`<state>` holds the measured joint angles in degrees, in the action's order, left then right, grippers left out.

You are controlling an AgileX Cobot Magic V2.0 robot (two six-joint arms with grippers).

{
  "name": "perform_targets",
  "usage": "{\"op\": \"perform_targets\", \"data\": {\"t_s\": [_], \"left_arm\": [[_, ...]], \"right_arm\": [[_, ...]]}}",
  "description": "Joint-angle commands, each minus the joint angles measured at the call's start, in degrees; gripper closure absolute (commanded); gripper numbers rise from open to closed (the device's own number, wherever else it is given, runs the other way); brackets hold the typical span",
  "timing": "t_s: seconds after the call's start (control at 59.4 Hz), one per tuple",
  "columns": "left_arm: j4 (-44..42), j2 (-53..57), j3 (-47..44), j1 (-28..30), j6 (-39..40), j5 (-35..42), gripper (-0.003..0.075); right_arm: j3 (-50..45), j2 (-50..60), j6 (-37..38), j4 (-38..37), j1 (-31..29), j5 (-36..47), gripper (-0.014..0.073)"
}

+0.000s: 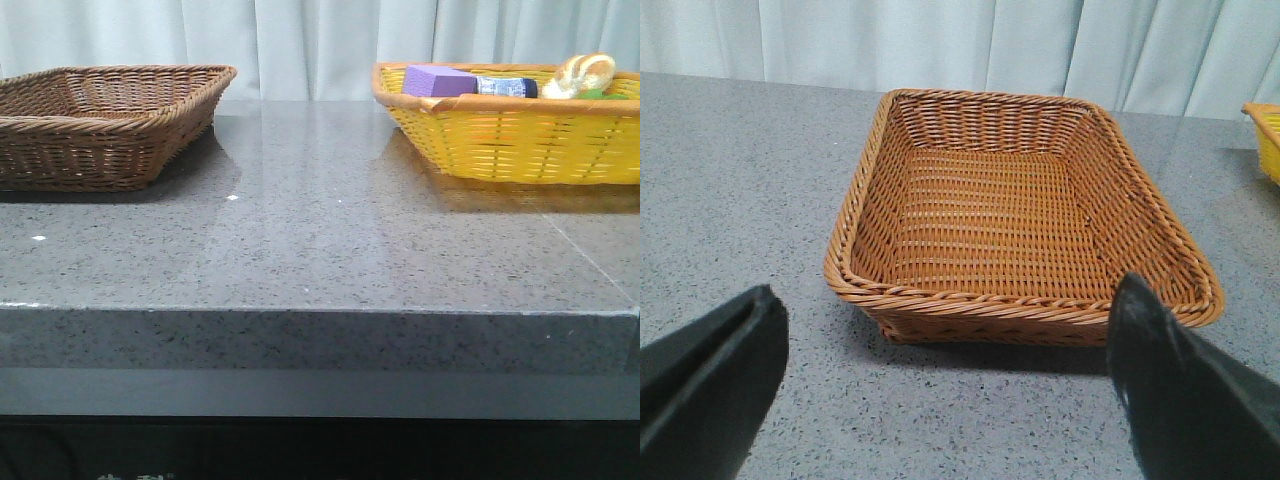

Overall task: Transfer tape with both arms
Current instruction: 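Carry the tape roll with the right gripper and set it on the table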

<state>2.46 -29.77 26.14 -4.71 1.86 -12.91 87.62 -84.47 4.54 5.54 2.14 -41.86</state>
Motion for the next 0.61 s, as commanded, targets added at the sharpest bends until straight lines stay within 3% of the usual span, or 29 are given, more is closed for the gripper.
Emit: {"op": "perform_targets", "data": {"t_s": [0.0,0.202,0.37,0.589], "left_arm": [[0.3,-0.5,2.1,-0.1,0.7,4.5,0.0081],[0.3,-0.5,2.1,-0.1,0.7,4.0,0.0081],[0.3,-0.5,2.1,-0.1,0.7,4.0,0.0081],[0.3,-0.5,2.1,-0.1,0.7,4.0,0.0081]], "right_arm": [[1.8,4.8,-1.6,0.8,3.6,3.2,0.0507],[1.1,5.8,-3.3,0.8,17.1,0.0,0.0507],[-4.2,5.8,-3.5,0.8,28.7,5.6,0.0507],[-14.6,4.3,-3.5,0.7,36.6,12.7,0.0506]]}}
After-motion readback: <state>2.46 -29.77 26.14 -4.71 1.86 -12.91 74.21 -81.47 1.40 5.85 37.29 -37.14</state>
